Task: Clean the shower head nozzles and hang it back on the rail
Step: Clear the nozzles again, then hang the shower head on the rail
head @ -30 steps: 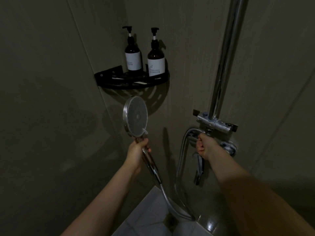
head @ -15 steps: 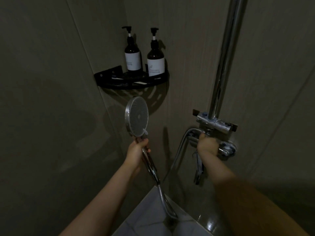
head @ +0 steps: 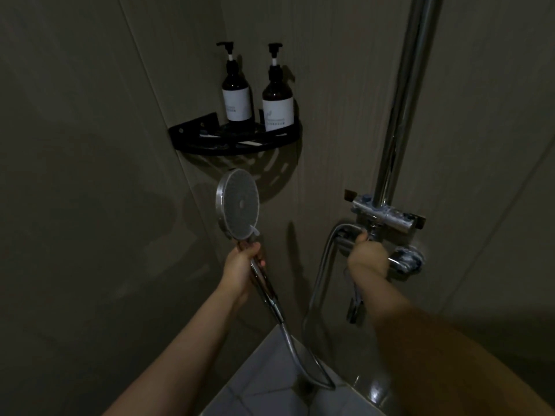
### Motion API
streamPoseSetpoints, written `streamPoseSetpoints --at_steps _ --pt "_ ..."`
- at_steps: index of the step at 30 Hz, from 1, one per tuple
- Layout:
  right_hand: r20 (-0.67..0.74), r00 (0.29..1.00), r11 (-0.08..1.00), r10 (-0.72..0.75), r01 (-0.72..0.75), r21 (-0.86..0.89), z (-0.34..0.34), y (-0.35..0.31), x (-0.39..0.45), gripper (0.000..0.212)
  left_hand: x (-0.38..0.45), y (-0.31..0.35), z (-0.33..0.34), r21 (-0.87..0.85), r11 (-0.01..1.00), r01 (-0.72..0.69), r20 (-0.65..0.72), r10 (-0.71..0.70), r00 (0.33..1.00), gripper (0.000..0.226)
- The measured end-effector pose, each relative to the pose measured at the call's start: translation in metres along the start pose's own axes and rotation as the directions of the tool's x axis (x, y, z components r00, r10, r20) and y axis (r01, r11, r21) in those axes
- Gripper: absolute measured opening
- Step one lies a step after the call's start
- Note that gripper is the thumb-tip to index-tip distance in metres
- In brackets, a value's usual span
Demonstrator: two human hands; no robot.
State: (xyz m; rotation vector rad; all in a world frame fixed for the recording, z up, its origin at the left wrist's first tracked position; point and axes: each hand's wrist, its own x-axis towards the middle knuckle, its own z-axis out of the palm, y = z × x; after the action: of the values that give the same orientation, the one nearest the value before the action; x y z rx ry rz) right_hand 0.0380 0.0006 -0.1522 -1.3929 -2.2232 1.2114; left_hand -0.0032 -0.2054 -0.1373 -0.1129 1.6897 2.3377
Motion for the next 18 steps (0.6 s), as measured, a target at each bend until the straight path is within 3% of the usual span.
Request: streamPoseSetpoints --at_steps 4,10,14,18 --pt "-0.06 0.989 0.984 0.132 -0.124 0.128 0.004 -0.007 -0.006 0.055 0.0 -0.001 0.002 -0.002 1.0 -0.009 -0.02 0.009 1.0 0.025" --pt "-0.089 0.996 0.999 -0.022 0.02 -0.028 0.002 0.008 -0.007 0.059 0.003 0.0 -0.001 0.025 1.0 0.008 -0.035 -0.007 0.999 0.023" --pt "-0.015 0.999 0.996 0.04 -0.038 0.085 0.003 0.008 -0.007 0.054 0.001 -0.001 -0.003 0.05 0.999 -0.003 -0.014 0.004 1.0 0.023" --pt "-0.038 0.97 0.928 0.24 -0.218 0.302 0.002 -0.015 -0.015 0.05 -0.001 0.002 -0.003 0.063 0.998 -0.006 -0.012 0.007 1.0 0.025"
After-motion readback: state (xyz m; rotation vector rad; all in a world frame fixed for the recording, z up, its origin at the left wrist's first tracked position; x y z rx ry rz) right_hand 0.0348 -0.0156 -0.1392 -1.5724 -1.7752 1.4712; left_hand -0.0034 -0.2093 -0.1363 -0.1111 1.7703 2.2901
